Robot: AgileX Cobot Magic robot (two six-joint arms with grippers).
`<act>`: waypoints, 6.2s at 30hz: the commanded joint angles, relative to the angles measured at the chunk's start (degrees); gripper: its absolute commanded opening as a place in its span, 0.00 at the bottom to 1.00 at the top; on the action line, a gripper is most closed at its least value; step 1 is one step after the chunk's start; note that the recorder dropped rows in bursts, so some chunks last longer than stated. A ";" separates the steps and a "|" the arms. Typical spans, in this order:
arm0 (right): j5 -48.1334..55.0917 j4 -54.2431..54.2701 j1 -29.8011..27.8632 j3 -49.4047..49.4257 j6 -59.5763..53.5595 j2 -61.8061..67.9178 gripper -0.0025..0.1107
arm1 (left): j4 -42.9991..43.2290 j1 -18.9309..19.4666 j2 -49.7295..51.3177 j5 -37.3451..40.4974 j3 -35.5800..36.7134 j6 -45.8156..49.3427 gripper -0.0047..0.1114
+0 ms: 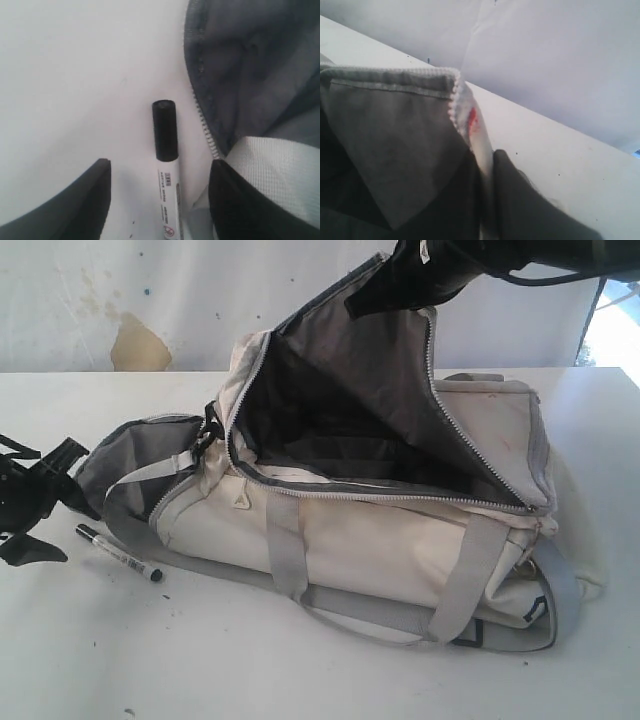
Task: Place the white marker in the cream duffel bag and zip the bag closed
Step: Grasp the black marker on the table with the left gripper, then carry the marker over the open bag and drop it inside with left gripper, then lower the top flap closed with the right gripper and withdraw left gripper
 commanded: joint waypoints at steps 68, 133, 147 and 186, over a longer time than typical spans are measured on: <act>1.34 0.22 -0.66 -0.53 0.69 -0.67 0.02 | -26.45 -11.97 -7.38 5.30 -14.07 27.27 0.04; 5.16 0.69 -0.66 -0.53 0.69 -0.67 0.02 | -36.13 -31.20 16.77 -13.20 -34.74 39.24 0.68; 5.16 0.69 -0.66 -0.53 0.69 -0.67 0.02 | -19.23 -28.56 11.00 -2.73 -34.74 38.73 0.69; 6.91 53.01 2.48 -0.22 -37.62 3.36 0.02 | 40.79 -13.46 -8.56 31.31 -26.22 10.34 0.41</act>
